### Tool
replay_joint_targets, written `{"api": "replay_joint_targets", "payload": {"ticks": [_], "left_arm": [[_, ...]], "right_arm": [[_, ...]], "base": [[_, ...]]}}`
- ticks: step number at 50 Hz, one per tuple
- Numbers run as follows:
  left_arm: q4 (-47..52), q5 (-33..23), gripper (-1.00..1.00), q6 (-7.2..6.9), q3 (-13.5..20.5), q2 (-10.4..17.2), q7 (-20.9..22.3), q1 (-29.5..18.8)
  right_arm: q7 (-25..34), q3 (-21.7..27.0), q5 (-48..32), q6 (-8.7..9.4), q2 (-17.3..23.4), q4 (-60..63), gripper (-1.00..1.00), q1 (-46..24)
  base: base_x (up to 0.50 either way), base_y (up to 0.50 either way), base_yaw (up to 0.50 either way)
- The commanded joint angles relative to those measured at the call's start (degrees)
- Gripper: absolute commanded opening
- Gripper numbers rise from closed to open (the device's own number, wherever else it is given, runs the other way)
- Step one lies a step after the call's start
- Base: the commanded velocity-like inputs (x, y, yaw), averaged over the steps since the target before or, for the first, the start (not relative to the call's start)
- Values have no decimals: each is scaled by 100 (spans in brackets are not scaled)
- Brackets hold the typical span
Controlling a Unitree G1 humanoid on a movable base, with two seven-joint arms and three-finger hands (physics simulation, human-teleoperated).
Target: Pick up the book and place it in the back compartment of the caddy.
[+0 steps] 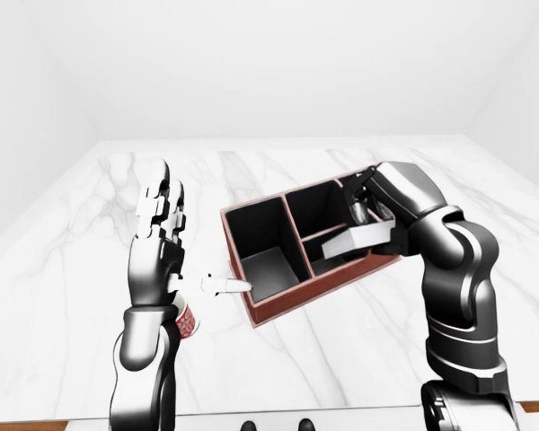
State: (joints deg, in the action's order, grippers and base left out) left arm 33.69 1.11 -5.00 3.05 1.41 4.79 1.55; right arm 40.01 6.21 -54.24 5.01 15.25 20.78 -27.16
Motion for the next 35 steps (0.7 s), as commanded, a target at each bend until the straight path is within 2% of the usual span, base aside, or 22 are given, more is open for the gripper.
{"api": "replay_joint_targets", "payload": {"ticks": [1, 35], "left_arm": [[0, 1, 100, 0, 0, 0, 3, 1], [27, 4, 100, 0, 5, 2, 1, -4]], "right_arm": [[-1, -40, -78, -1, -18, -315, -100, -204], [-72, -185, 5, -1, -99, -1176, -100, -449]], "base": [[0, 0, 0], [0, 0, 0]]}}
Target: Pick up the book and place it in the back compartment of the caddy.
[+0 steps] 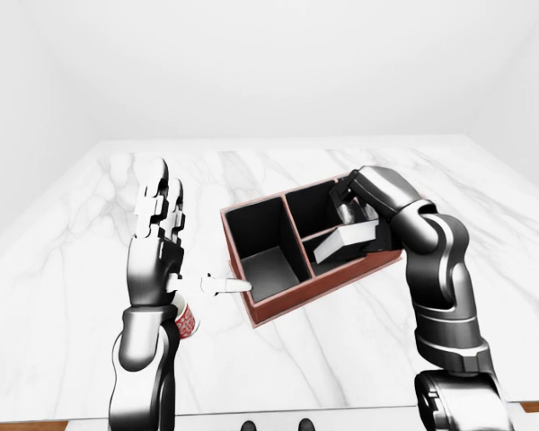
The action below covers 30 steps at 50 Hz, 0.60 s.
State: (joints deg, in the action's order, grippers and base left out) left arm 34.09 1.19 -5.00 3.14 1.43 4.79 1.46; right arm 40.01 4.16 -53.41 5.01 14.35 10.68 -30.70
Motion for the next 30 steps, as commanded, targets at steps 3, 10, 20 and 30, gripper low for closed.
{"api": "replay_joint_targets", "payload": {"ticks": [3, 10, 20, 30], "left_arm": [[-46, 0, 100, 0, 6, 2, 4, -13], [-5, -3, 100, 0, -2, 0, -2, -5], [-19, -6, 100, 0, -11, -4, 0, 8], [-61, -14, 100, 0, -22, -5, 2, 9]], "right_arm": [[-54, 12, -83, -1, -15, -160, -100, -109], [-77, 7, -78, -1, -20, -197, -100, -118], [-222, -57, -75, -1, -87, -320, -100, -108], [-271, -64, -83, -1, -91, -439, -100, -159]], "base": [[0, 0, 0], [0, 0, 0], [0, 0, 0], [0, 0, 0]]}}
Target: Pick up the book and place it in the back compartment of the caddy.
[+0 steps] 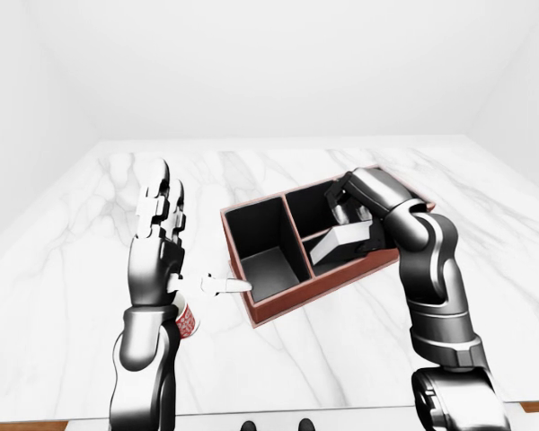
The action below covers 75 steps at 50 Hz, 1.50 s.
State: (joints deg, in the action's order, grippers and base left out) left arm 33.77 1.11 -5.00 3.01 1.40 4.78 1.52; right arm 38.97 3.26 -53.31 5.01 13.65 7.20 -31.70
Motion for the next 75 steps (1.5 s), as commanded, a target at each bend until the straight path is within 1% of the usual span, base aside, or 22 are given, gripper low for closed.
{"api": "replay_joint_targets", "payload": {"ticks": [1, 28, 54, 69, 75], "left_arm": [[-27, -6, 100, 0, -9, -1, 1, 2], [-61, -19, 100, 0, -22, -5, 1, 11], [-48, -21, 100, 0, -17, -5, 5, 17], [-46, -35, 100, 0, -33, -8, -2, 29], [-5, -33, 100, 0, -20, -3, -3, 23]], "right_arm": [[-160, 27, -95, -1, -21, -87, -100, -60], [-286, 37, -185, -1, 19, -211, -100, -130], [-607, -27, -297, -1, -26, -561, -100, -154], [-750, -6, -379, -1, 22, -737, -100, -198], [-814, -9, -389, -41, 29, -822, -100, -214]], "base": [[0, 0, 0], [0, 0, 0], [0, 0, 0], [0, 0, 0], [0, 0, 0]]}}
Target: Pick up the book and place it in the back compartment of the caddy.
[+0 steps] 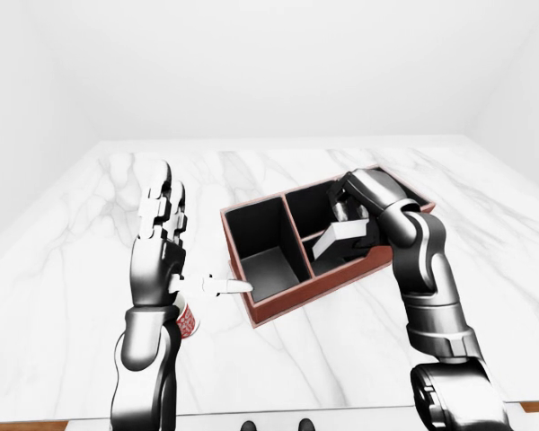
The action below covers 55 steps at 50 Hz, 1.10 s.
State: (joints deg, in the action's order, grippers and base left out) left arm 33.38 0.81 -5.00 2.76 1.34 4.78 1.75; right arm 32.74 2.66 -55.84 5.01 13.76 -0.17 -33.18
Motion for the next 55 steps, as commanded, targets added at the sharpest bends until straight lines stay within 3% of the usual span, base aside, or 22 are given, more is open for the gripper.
{"api": "replay_joint_targets", "payload": {"ticks": [1, 55], "left_arm": [[34, -2, 100, 0, 7, 2, -2, -3], [17, -27, 100, 0, -6, -3, -16, 4]], "right_arm": [[-193, 52, -138, -40, 17, -93, -100, -69], [-889, -60, -219, -440, -52, -877, -100, -47]], "base": [[0, 0, 0], [0, 0, 0]]}}
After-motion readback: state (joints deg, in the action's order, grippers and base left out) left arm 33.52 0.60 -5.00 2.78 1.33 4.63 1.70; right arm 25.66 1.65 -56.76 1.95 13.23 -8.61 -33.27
